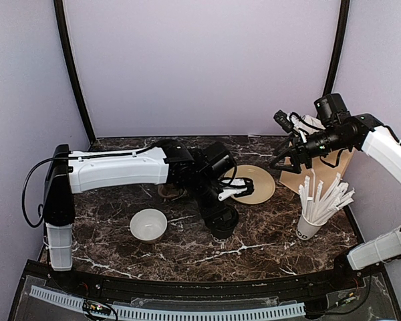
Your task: Pack the takeout coffee
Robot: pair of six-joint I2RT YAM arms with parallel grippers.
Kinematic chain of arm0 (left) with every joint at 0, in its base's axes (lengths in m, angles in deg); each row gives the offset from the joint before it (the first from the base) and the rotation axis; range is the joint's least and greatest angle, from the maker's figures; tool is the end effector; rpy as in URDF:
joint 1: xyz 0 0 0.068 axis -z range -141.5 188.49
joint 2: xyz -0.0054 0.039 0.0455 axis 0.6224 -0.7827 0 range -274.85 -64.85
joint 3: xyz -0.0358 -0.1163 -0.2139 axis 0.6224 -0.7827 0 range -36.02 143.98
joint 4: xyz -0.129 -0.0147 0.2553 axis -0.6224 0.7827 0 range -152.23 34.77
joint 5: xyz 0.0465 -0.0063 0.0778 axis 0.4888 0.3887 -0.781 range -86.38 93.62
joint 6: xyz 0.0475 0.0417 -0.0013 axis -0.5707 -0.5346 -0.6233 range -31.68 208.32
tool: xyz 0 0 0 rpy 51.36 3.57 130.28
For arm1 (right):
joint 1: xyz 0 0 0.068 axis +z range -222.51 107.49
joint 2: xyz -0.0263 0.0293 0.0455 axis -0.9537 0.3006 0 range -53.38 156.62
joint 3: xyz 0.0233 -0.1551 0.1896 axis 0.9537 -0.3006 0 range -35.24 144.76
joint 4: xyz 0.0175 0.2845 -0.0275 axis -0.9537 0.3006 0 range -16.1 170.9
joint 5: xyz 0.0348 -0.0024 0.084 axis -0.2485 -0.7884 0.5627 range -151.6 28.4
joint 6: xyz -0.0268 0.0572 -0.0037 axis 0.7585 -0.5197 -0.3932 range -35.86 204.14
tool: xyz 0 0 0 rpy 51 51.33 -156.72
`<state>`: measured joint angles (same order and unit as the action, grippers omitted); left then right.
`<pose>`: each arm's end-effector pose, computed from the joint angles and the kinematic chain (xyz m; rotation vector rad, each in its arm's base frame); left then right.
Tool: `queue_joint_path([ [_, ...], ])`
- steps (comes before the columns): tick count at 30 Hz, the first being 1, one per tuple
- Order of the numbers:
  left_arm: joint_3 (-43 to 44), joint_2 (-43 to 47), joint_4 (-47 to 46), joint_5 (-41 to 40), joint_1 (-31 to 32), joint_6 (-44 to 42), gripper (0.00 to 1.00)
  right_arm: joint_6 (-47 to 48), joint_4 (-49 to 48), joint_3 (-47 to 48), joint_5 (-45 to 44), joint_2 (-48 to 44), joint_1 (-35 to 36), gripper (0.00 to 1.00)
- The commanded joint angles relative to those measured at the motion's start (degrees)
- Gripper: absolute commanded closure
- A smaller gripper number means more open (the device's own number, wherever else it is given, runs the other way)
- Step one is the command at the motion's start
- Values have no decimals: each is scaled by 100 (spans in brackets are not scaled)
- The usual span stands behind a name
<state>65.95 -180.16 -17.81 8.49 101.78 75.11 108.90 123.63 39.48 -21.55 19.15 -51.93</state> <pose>0.2051 -0.4166 0.2194 1.6568 2.0491 -0.4239 0.2634 0.1323 0.3271 -1.1696 1.9681 0.7935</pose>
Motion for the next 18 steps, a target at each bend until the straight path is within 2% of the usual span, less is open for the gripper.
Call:
queue_joint_path([
  [1,117,15,128,-62,26,-63,14,-36,-126,-53,74,6,-36,28],
  [9,405,87,451,-203,26,114,29,-48,-118,-13,48,32,-36,28],
  [15,485,836,674,-1053,-95,504,30,-58,-113,77,22,115,-36,29],
  [18,306,1198,854,-1378,-473,765,30,-58,-97,116,29,157,-35,29],
])
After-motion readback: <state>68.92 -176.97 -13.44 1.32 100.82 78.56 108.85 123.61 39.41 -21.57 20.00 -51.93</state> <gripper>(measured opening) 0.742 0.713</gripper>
